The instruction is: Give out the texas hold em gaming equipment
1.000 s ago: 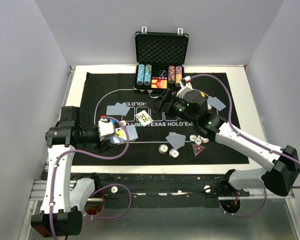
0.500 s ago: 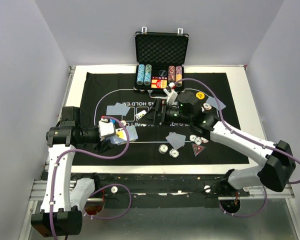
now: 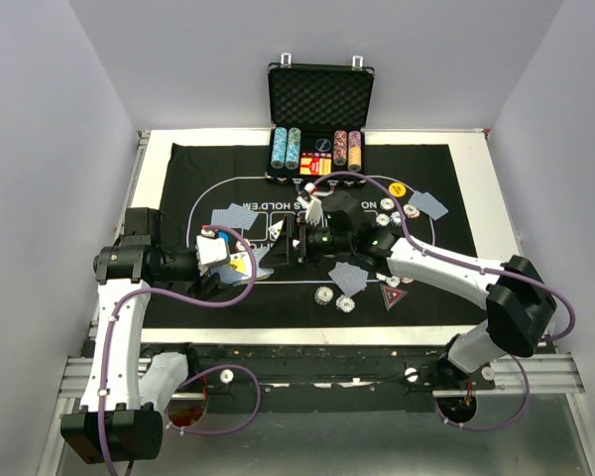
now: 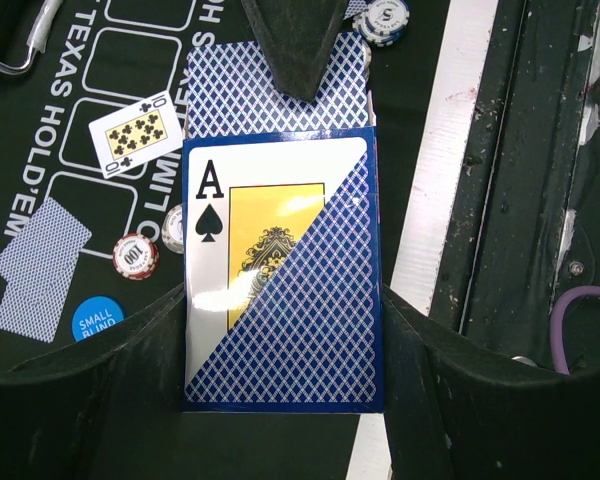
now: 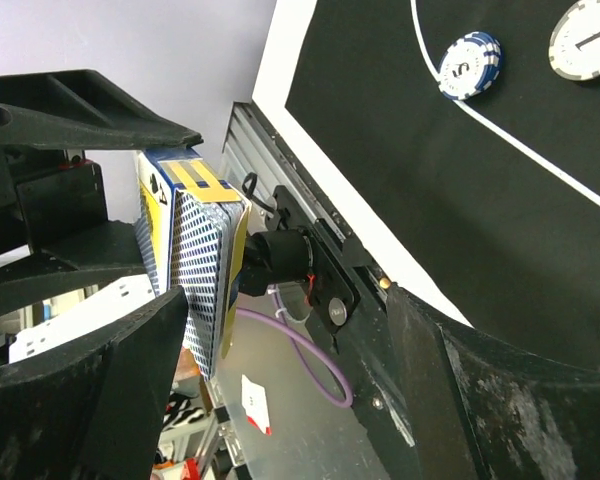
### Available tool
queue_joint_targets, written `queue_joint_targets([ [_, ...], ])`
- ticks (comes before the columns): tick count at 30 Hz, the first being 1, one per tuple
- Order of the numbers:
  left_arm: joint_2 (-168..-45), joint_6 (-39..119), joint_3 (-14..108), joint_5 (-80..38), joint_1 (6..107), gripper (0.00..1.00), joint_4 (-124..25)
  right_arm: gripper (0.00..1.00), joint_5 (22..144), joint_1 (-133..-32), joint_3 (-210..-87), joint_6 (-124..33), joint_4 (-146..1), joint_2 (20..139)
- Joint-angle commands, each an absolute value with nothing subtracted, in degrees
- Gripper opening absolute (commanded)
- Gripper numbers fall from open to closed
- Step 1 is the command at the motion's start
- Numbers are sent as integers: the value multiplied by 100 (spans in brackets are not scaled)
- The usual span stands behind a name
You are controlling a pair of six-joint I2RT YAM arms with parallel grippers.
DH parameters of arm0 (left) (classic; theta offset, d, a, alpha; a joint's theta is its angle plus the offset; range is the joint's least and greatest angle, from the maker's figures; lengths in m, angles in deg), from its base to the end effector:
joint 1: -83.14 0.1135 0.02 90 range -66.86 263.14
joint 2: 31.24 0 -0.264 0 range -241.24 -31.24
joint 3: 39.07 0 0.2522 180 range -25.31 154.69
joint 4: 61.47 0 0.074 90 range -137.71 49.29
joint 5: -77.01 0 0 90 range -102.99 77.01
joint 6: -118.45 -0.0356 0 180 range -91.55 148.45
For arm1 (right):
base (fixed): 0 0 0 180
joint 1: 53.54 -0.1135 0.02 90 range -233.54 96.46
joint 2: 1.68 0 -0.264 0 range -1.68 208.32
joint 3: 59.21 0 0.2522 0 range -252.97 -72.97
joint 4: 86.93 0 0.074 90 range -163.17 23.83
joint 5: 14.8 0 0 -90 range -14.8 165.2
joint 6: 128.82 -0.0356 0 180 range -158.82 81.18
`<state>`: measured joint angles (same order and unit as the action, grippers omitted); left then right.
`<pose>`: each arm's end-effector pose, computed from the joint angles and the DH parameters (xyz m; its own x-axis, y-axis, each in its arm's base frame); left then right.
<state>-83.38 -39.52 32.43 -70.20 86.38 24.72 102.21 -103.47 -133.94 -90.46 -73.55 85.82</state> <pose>0.1341 -0.0224 0.3198 -0.0665 0.4991 -0.8640 0.9632 0.2580 0.0748 0.2125 0.2777 0.2749 -0.9164 -0.0042 -0.4001 -0.3635 0.4268 0.8281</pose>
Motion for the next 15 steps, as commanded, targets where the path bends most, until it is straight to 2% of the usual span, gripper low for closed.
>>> queue_joint_targets([
  [1,-8283,-3984,3411,-7161,8630,45,2401,88,10587,-10399,-13608,-9278,-7773,8717],
  [5,-8292,-3967,3411,-7179,8621,45,2375,83,10649,-10399,-13590,-9384,-7914,8761],
  [15,-8301,-3932,3402,-7223,8630,45,2304,62,10526,-10399,-13414,-9384,-7713,8604],
])
